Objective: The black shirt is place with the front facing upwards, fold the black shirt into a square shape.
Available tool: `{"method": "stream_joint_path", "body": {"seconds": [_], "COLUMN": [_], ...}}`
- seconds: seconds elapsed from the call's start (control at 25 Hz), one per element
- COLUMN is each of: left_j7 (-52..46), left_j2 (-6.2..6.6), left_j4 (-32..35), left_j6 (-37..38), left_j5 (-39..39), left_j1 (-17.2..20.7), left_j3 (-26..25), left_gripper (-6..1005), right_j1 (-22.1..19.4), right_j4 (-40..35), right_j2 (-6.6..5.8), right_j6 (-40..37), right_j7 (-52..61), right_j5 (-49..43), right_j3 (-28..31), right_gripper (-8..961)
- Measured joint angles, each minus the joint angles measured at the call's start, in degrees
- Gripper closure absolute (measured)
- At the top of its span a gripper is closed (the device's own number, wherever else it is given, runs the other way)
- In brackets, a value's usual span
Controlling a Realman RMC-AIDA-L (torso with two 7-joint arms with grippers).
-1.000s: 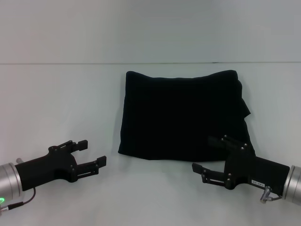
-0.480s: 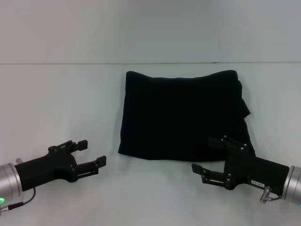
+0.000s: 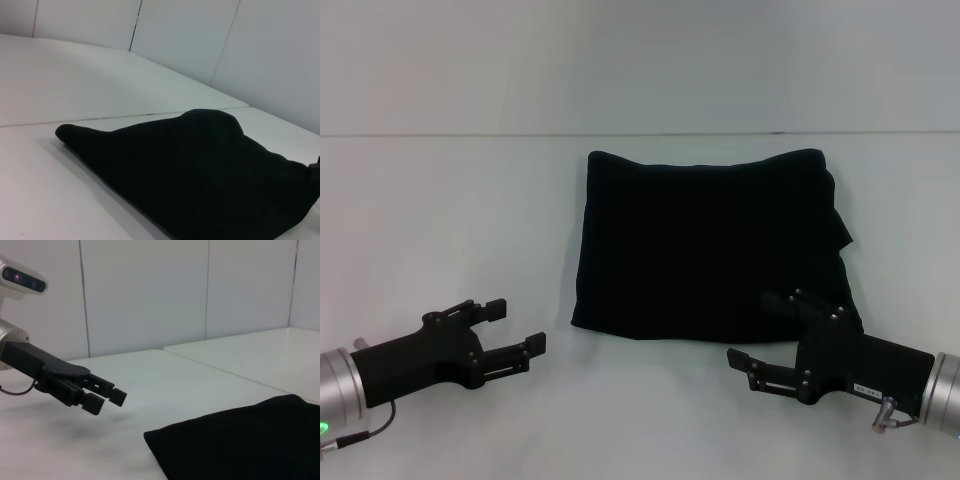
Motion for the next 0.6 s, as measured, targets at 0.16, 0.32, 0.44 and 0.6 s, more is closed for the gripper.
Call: {"method": "stream_joint_path", "body": {"seconds": [0.16,0.32,0.44,0.6], "left_j7": [0.0,-0.1,-0.1,-0.1], "left_j2": [0.00,0.00,0.00,0.00], "left_j4": [0.0,0.0,0.0,0.0], "left_j6": [0.0,0.1,0.1,0.1], "left_j5": [0.0,0.0,0.0,0.0], "left_j1": [0.1,0.0,0.0,-0.2], "left_j3": [0.0,0.0,0.0,0.0], "left_gripper": [128,128,128,128], "right_j1": [0.1,0.1,0.1,0.1], "right_j4": [0.0,0.0,0.0,0.0], "right_j2": [0.00,0.00,0.00,0.00], "right_j6": [0.0,0.0,0.0,0.0], "right_j7": [0.0,0.0,0.0,0.0], "right_j5": [0.0,0.0,0.0,0.0], "right_j3": [0.0,-0.1,-0.1,-0.1], "right_gripper": [38,38,38,38]}}
